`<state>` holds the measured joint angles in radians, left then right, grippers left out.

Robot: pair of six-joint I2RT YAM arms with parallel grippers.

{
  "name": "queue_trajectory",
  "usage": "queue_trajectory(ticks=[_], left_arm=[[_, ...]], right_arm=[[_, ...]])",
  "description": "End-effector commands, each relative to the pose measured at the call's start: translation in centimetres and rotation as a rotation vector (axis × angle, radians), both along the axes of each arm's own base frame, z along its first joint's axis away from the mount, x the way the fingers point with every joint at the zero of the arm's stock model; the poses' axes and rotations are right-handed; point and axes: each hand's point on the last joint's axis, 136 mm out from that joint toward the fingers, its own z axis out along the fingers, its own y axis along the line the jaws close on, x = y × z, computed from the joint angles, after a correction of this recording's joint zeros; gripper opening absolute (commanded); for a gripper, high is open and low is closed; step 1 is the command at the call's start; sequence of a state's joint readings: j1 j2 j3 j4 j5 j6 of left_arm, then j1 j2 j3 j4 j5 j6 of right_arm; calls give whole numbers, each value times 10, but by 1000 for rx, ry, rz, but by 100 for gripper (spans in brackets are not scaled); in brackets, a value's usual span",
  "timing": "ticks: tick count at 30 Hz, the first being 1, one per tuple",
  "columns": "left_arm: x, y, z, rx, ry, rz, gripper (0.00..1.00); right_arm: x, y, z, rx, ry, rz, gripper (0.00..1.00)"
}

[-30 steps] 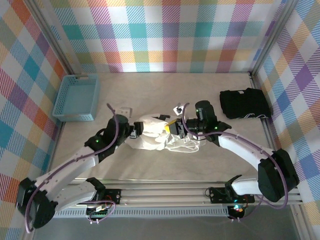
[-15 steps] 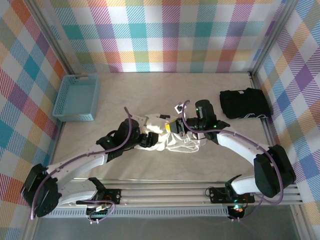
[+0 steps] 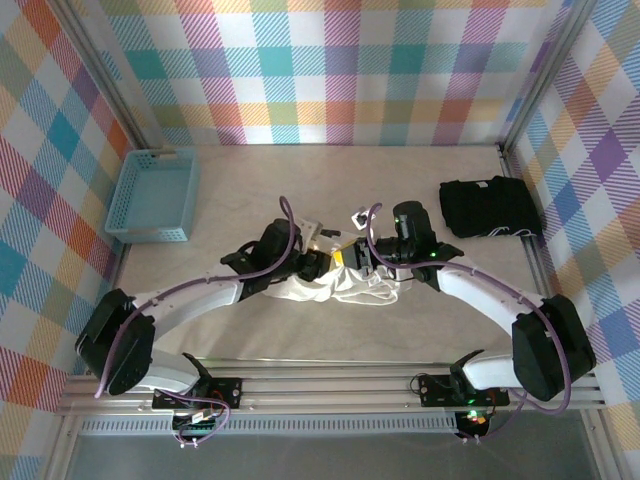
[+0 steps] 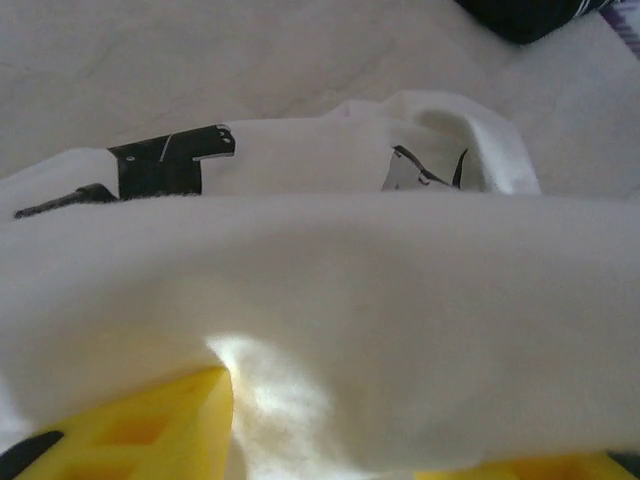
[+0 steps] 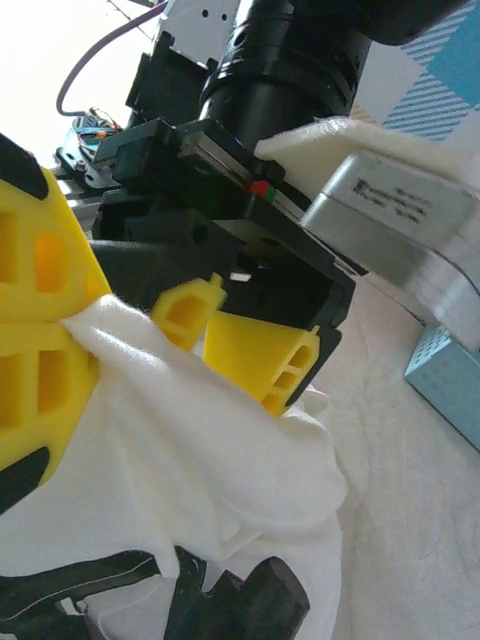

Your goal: Fold the inside-out t-shirt

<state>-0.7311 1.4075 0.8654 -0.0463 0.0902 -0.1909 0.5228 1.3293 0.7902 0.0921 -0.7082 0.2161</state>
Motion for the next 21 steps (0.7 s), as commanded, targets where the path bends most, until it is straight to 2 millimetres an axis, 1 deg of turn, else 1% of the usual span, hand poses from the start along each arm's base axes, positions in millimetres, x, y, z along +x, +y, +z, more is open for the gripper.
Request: queue_trajectory(ticks=[1, 5, 6, 7, 8, 10, 11, 12, 13, 14, 16, 19, 21], left_arm=[[9, -15, 19, -44, -44, -34, 30], [4, -23, 28, -79, -35, -76, 3], [1, -22, 32, -87, -30, -84, 0], [-3, -22, 37, -101, -26, -93, 0], [-10, -22, 45, -126, -12, -116, 0], [-29, -26, 64, -204, 28, -196, 0], [-39, -28, 74, -247, 59, -232, 0], [-48, -30, 81, -277, 85, -258, 0], [-54, -31, 89, -306, 108, -270, 0], [-56, -30, 93, -331, 133, -257, 0], [-55, -26, 99, -358, 147, -208, 0], [-45, -17, 96, -352, 147, -113, 0], [-41, -14, 94, -347, 149, -72, 0]], right_arm=[[-8, -5, 1, -6, -43, 22, 0], [-5, -15, -7, -68, -60, -28, 0], [0, -20, -9, -100, -69, -72, 3], [9, -27, -12, -142, -74, -135, 5], [21, -39, -18, -207, -70, -234, 8], [41, -65, -29, -342, -62, -407, 12], [47, -74, -31, -400, -75, -463, 15], [49, -79, -33, -449, -96, -495, 18], [50, -81, -32, -491, -131, -508, 20], [49, -79, -30, -521, -166, -510, 22], [44, -75, -25, -524, -205, -486, 28], [29, -68, -11, -443, -255, -419, 38], [14, -63, -3, -375, -286, -362, 43]])
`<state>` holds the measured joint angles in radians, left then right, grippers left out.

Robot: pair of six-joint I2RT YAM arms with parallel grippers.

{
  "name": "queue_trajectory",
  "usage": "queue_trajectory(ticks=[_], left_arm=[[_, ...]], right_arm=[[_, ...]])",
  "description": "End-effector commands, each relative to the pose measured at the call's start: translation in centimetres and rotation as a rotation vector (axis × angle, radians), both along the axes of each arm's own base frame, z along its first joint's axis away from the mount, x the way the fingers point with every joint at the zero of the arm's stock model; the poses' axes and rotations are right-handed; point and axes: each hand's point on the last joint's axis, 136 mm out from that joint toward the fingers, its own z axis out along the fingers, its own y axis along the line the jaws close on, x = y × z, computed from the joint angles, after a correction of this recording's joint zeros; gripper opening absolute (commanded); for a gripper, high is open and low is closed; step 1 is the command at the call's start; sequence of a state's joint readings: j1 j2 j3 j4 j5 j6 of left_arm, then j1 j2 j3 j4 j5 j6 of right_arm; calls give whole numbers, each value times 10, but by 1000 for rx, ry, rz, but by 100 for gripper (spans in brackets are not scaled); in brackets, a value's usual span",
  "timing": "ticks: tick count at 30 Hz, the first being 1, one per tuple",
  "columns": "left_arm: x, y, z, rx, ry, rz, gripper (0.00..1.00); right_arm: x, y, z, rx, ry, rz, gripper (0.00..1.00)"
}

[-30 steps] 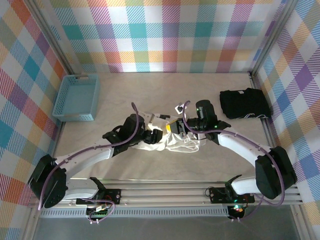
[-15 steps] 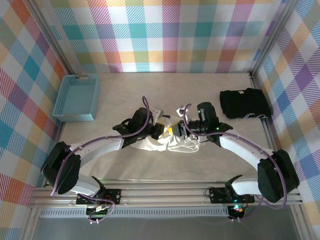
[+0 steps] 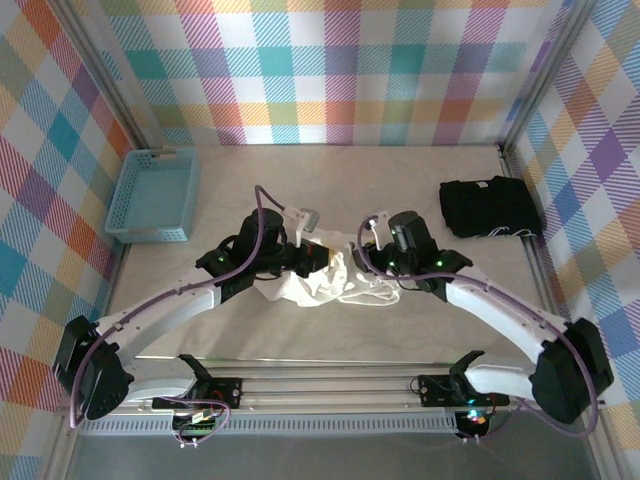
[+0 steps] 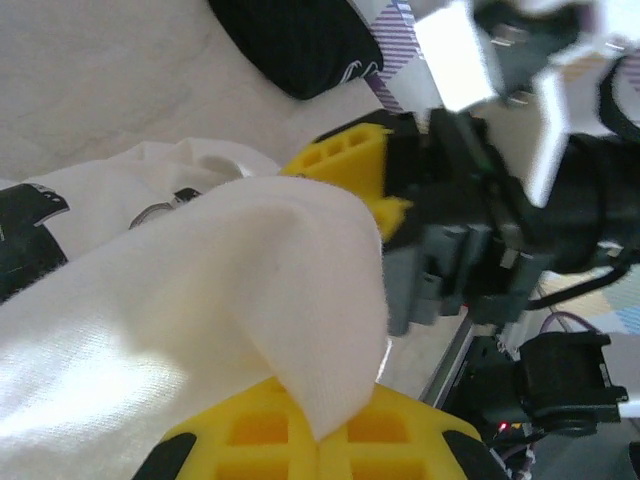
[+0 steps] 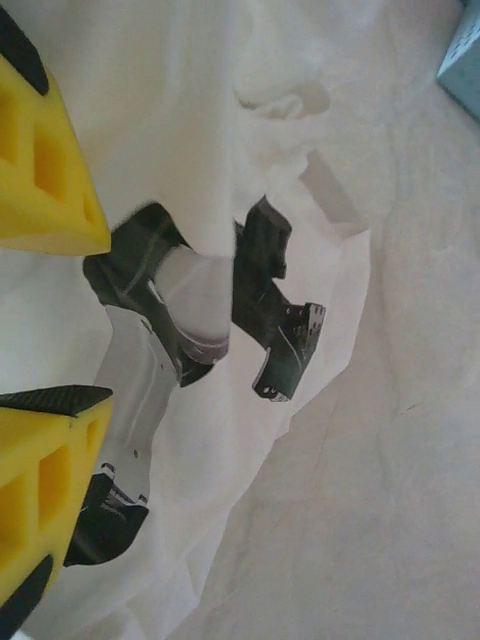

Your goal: Fold the inside-out t-shirt

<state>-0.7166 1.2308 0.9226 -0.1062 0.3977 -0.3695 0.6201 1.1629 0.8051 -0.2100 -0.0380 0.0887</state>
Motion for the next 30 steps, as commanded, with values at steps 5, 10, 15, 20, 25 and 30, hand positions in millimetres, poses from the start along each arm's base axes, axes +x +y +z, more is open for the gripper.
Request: queue_trajectory(ticks=[5, 10, 15, 20, 25, 30], left_arm=[[11, 8, 7, -23, 74, 103, 0], [13, 10, 7, -17, 96, 126, 0], [14, 12, 6, -12, 103, 140, 0], [14, 14, 7, -7, 101, 143, 0], [13, 15, 10, -12, 98, 138, 0], [12, 13, 13, -24, 95, 119, 0]], right_arm=[[-50, 7, 28, 143, -101, 205, 49], [-91, 34, 35, 234, -129, 418, 49], [-108, 65, 31, 155, -174, 544, 46], [-81, 75, 20, 45, -191, 473, 46], [-53, 67, 1, -92, -190, 361, 49], [-41, 59, -20, -191, -168, 310, 51]])
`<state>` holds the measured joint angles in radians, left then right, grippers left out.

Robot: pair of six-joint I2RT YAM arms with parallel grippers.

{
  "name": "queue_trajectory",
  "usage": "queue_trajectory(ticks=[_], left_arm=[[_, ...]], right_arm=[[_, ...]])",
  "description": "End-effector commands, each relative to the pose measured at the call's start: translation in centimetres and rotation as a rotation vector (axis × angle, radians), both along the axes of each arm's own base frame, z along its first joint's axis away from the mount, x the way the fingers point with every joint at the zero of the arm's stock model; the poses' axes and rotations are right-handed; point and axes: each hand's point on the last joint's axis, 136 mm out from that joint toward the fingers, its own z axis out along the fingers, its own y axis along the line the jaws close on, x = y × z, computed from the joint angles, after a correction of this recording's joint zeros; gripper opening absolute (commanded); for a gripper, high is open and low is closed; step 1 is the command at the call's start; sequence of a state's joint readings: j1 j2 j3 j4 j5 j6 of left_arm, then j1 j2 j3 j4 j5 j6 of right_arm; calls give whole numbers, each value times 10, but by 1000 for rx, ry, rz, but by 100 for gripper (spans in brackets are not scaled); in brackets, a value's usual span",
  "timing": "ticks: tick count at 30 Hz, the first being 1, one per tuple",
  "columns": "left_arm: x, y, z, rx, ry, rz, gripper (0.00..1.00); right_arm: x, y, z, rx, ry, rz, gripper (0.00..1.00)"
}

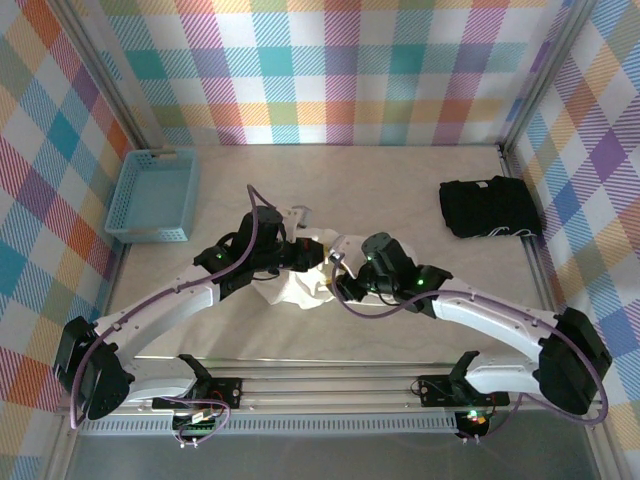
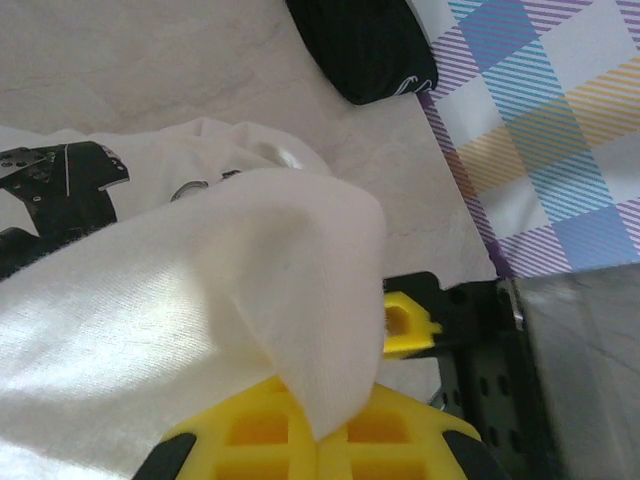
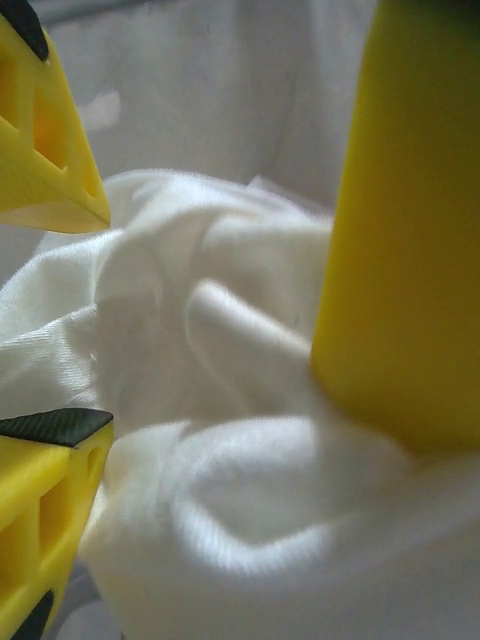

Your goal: Fold the inside-out t-shirt

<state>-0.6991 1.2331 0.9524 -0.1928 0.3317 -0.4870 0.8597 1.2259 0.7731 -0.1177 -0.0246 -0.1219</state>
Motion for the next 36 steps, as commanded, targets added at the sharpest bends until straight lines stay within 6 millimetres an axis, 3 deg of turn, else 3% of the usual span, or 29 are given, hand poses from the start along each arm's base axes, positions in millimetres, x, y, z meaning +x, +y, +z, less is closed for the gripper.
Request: queue_trajectory(ticks=[1, 7, 10, 15, 17, 23, 28, 36], left_arm=[[2, -1, 20, -40, -24, -8, 0], [2, 1, 21, -42, -28, -11, 0], [1, 2, 18, -36, -28, -8, 0], [2, 8, 16, -30, -28, 11, 0], [4, 11, 15, -25, -29, 25, 0], [10, 21, 12, -25, -24, 72, 0], [11, 23, 10, -23, -18, 77, 0], [19, 32, -12, 60, -2, 123, 0]], right_arm=[[15, -9, -4, -80, -52, -55, 52], [25, -16, -6, -107, -89, -110, 49], [28, -14, -7, -94, -88, -113, 37], [26, -10, -3, -60, -83, -98, 6], [22, -10, 1, -29, -76, -82, 0], [6, -16, 16, 81, -39, -39, 0], [5, -31, 26, 191, 24, -86, 0], [-16, -29, 66, 471, 122, 94, 0]])
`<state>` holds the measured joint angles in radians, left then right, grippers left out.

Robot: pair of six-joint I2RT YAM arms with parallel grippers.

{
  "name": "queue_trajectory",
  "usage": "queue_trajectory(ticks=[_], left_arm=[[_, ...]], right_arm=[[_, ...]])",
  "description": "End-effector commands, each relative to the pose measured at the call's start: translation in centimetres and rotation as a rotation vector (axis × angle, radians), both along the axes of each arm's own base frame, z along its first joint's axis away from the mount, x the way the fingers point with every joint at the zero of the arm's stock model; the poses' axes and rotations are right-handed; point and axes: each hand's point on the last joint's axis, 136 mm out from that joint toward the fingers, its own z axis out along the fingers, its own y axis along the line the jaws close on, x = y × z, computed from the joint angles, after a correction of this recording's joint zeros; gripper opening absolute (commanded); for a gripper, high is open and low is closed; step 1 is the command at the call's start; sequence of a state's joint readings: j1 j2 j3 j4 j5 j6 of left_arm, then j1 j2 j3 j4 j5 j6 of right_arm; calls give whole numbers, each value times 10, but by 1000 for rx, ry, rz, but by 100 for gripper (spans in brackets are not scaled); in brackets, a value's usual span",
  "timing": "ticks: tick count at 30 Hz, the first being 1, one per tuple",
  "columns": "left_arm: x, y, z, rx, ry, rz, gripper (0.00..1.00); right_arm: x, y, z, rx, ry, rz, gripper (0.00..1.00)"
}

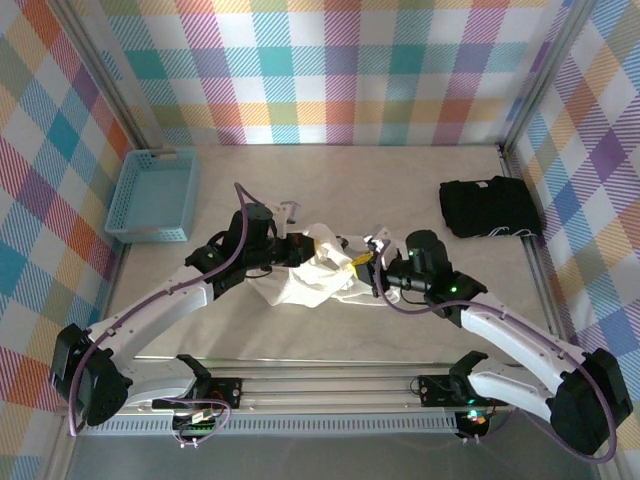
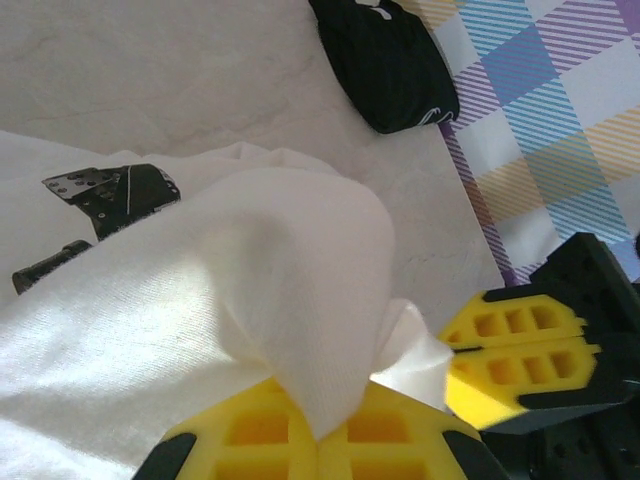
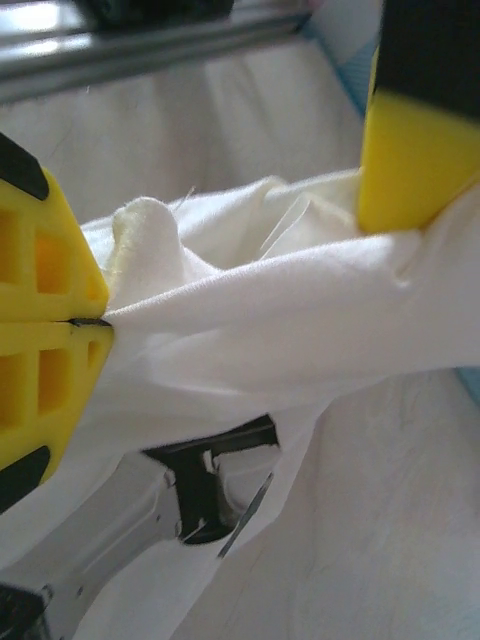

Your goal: Fold the inside-out t-shirt

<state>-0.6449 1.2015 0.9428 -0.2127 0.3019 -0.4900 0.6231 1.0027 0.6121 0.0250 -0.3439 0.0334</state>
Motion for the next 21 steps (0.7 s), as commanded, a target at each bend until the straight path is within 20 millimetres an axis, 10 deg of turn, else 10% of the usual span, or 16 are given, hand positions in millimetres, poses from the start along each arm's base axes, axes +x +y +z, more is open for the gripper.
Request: queue_trajectory(ticks=[1, 21], left_arm=[[8, 13, -19, 72, 8, 52, 0], [2, 42, -42, 196, -83, 96, 42]], right_arm=[[-19, 11, 30, 173, 19, 147, 0], [6, 22, 25, 246, 152, 114, 0]])
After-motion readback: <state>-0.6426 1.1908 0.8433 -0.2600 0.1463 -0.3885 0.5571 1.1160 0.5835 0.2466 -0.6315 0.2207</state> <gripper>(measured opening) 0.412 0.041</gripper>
